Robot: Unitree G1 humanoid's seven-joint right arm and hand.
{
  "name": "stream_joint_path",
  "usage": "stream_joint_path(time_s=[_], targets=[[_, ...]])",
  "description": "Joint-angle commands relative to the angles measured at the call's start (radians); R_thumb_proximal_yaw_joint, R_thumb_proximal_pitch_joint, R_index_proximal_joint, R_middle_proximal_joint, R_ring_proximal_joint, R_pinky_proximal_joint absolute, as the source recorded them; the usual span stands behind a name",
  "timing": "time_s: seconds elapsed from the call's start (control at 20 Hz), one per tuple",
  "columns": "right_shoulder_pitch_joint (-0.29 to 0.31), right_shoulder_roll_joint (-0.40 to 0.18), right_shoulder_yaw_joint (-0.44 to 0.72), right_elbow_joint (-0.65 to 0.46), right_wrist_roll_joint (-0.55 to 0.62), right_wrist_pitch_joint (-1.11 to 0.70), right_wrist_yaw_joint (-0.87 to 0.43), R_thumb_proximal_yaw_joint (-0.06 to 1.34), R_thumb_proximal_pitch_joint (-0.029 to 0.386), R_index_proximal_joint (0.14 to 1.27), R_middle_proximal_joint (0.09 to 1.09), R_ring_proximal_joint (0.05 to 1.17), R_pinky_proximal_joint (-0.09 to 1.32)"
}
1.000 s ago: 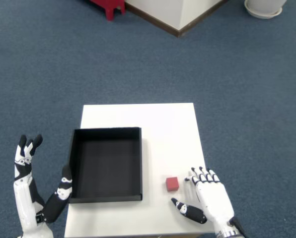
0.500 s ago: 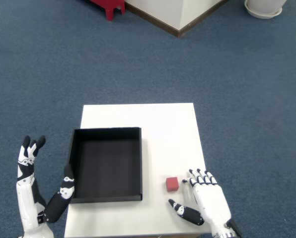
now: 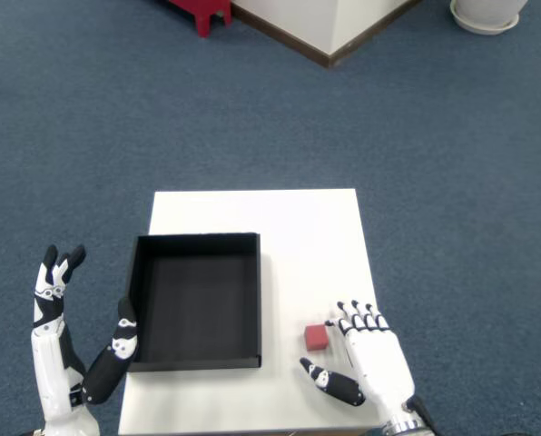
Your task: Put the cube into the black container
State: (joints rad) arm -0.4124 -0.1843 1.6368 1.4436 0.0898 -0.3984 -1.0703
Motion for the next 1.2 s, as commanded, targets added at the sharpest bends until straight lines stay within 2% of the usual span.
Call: stream_joint_path(time_s=[0.05,0.9,1.2], targets=[[-0.036,-0.005,-0.002,0.004,0.000,0.009,-0.068,0.42,-0.007,0.48,0.16,0.12,-0.05],[-0.030,0.011,0.015,0.004,-0.022,0.020,-0.130,0.45,0.000,0.50,0.17,0.13,-0.05],[-0.021,0.006,0.015,0.005,-0.022,0.020,-0.138,0.50,0.026,0.54,0.18,0.13,-0.05]])
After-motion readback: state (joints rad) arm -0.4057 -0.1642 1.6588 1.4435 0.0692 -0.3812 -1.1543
